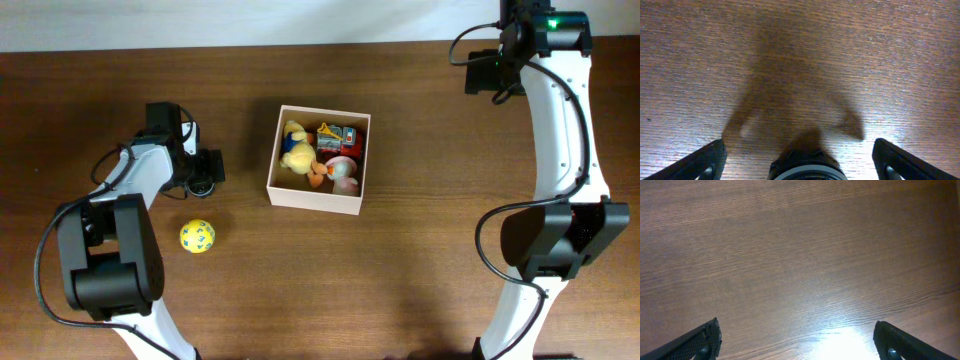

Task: Pack container
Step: 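Lower the left gripper and grasp the black round puck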

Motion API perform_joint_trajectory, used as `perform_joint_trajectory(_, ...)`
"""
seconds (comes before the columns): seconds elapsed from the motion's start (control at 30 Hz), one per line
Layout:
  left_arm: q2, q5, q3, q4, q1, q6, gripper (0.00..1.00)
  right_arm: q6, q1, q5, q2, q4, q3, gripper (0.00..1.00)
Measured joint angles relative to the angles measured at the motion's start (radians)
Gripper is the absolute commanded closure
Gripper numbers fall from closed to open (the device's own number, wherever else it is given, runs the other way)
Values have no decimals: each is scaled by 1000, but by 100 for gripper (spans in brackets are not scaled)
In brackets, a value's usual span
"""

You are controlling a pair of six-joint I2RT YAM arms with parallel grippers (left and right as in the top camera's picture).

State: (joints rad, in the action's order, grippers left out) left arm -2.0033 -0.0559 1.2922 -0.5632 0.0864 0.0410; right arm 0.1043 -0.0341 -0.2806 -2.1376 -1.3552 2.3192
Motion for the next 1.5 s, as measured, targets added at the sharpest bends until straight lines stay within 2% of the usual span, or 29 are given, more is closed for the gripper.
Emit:
perform_joint_trajectory(0.3, 0, 4, 0, -14, -17, 0, 11, 0, 0, 0, 0, 0, 0, 1)
perform_joint_trajectory(0.33, 0, 4, 0, -16, -21, 0, 17, 1, 0, 0, 0, 0, 0, 1)
perform_joint_trajectory(0.5, 0, 7, 1, -30, -34, -8, 28, 1, 0, 0, 0, 0, 0, 1)
perform_joint_trajectory(1.03, 0, 25, 8, -90, -35, -8, 32, 0, 0, 0, 0, 0, 0, 1)
perform_joint_trajectory(1.13, 0, 30, 8, -92, -35, -9, 39, 1, 0, 0, 0, 0, 0, 1)
perform_joint_trajectory(1.37, 0, 37, 8, -94, -35, -8, 42, 0, 0, 0, 0, 0, 0, 1)
perform_joint_trajectory(1.5, 0, 39, 8, -95, -35, -9, 49, 0, 0, 0, 0, 0, 0, 1)
